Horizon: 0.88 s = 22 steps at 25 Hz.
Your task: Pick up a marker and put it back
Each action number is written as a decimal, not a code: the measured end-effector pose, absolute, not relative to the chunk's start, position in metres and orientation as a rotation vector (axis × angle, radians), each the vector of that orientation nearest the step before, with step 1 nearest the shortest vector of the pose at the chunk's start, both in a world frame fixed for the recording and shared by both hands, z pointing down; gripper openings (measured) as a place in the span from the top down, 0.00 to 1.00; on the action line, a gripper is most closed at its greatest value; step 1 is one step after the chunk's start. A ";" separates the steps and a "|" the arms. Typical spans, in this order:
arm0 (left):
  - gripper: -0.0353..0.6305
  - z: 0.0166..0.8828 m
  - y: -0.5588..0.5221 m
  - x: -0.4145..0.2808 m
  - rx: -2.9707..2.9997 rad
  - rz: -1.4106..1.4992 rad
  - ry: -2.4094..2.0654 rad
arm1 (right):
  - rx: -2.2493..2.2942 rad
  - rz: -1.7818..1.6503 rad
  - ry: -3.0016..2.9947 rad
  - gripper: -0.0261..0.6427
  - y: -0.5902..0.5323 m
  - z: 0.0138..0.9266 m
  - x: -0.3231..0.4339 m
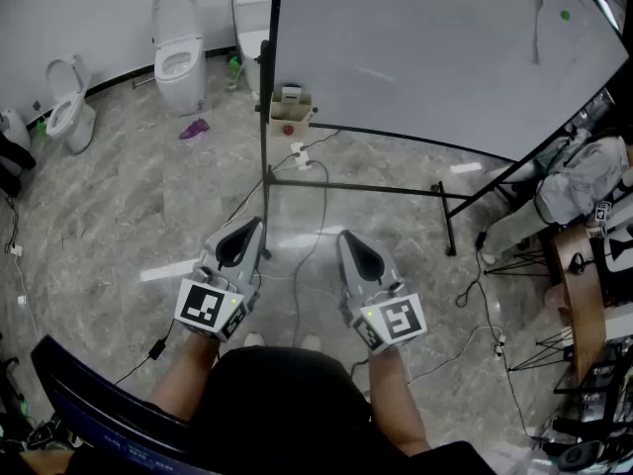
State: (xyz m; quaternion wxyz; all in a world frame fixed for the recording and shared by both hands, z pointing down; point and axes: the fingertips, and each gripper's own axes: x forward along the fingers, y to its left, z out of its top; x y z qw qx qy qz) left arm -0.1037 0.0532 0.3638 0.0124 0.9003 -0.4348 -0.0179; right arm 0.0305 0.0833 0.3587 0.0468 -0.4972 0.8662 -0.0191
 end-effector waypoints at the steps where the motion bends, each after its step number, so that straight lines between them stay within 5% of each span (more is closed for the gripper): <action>1: 0.94 0.364 0.054 -0.103 2.806 -0.059 -1.353 | -1.517 -0.055 2.645 0.95 0.084 0.358 0.031; 22: 0.94 0.375 0.058 -0.092 2.779 -0.065 -1.364 | -1.487 -0.106 2.602 0.95 0.086 0.361 0.055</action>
